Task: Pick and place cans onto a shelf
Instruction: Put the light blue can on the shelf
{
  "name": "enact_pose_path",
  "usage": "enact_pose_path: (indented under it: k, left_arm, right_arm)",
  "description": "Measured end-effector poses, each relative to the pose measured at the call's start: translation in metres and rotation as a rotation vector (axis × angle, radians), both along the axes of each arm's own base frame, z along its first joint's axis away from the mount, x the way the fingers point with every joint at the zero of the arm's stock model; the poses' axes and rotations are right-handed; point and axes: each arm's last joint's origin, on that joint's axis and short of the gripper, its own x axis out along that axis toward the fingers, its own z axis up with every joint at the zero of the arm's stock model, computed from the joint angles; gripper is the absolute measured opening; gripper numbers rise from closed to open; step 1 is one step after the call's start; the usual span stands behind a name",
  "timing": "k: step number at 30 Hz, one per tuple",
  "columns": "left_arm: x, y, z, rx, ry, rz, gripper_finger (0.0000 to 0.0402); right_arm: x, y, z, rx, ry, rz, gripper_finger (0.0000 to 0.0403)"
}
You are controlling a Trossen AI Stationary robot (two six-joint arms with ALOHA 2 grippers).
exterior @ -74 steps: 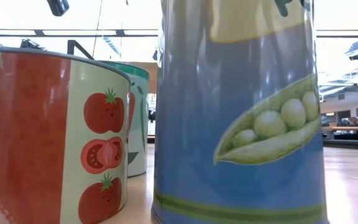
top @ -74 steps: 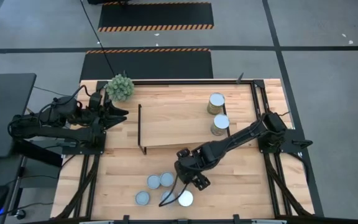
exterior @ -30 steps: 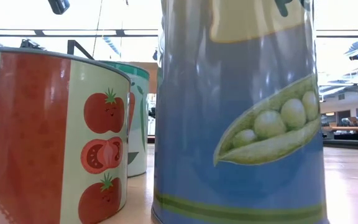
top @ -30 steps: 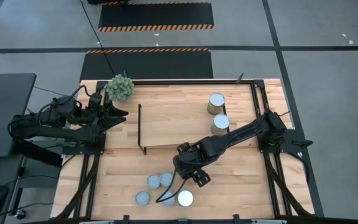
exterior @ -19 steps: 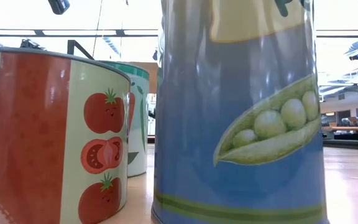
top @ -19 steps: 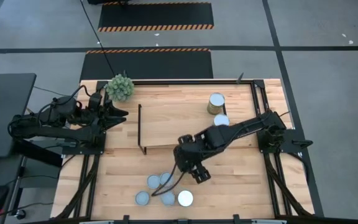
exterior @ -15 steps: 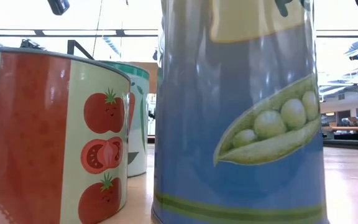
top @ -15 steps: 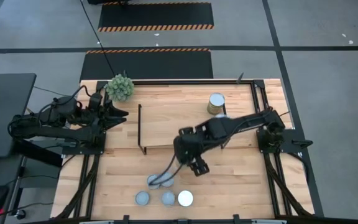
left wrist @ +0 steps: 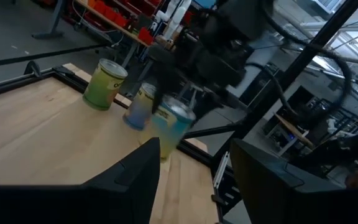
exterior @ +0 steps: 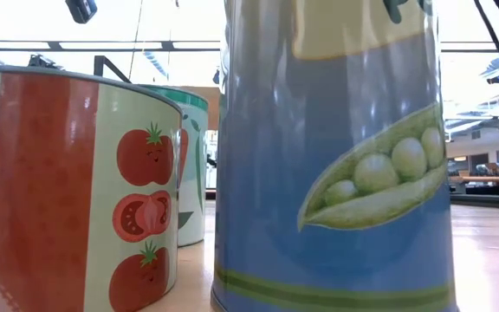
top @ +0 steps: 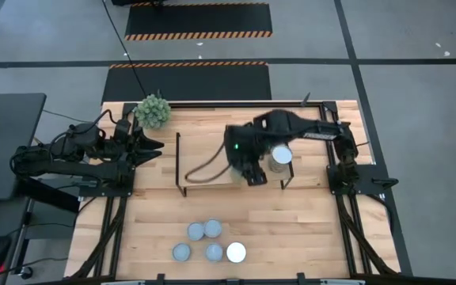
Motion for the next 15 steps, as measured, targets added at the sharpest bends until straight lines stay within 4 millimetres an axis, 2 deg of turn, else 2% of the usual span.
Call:
enact_pose_path:
  k: [9, 15]
  left_arm:
    - [0.000, 0.000, 0.000, 0.007, 0.001, -0.001, 0.0201]
    - [0.000, 0.000, 0.000, 0.024, 0.001, 0.000, 0.0201]
  right_arm:
    - [-0.014, -0.061, 0.011, -0.027, -0.017, -0.101, 0.0321]
    - [-0.016, -0.089, 0.005, -0.038, 0.002, -0.132, 0.0321]
